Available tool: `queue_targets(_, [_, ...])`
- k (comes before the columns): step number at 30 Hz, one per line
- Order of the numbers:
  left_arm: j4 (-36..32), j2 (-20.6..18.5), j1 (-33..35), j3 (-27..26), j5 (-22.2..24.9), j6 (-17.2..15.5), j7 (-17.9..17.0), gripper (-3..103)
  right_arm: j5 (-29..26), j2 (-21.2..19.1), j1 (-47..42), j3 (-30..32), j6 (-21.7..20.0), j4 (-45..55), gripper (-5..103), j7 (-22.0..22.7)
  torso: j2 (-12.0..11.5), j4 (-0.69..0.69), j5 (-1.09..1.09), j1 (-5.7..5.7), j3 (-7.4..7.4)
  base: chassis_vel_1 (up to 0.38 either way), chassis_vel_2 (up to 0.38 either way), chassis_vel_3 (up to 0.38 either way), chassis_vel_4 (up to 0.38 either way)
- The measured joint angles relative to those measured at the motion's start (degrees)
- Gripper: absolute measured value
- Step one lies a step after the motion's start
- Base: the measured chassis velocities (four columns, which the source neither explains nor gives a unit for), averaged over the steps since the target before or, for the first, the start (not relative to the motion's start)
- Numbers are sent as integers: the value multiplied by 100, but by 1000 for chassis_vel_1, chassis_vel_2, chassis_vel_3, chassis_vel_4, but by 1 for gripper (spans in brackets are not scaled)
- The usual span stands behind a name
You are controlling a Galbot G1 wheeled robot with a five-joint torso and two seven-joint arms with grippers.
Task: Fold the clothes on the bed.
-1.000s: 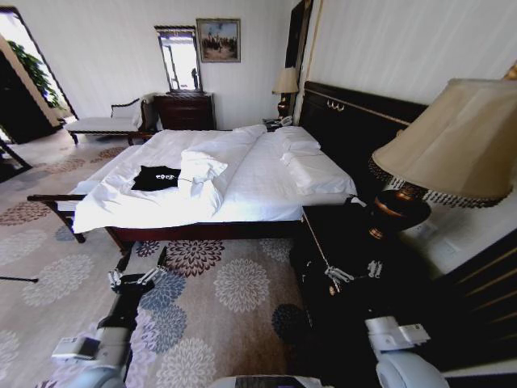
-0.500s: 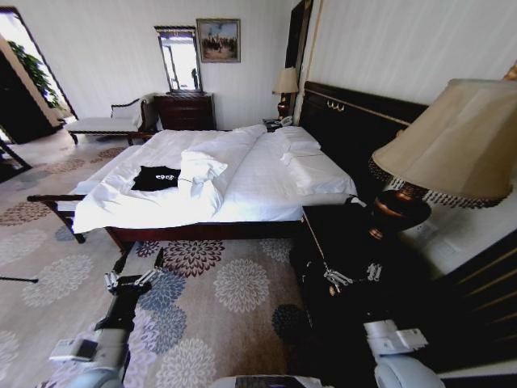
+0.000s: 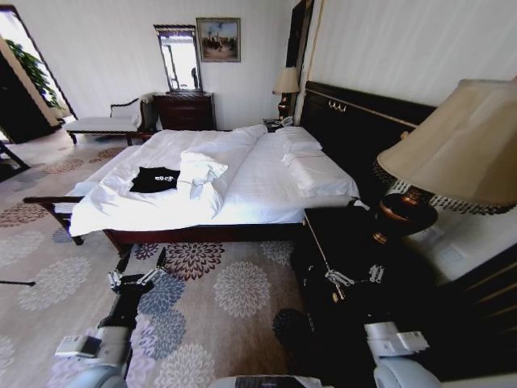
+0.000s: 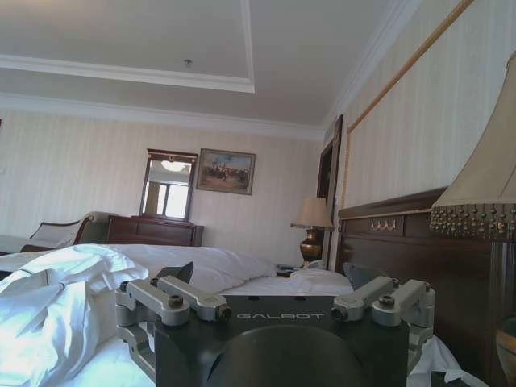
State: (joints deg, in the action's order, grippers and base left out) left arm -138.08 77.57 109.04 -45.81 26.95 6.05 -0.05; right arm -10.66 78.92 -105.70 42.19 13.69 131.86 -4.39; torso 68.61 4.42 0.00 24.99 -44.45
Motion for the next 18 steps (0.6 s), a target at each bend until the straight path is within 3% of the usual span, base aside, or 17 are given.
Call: queue_targets(18, [347,49,17,42,-193,-92,-72,100,5,-2,91,-54,-41,-160,100,-6,0,0,-1,-1,0,-28,27,24,-25])
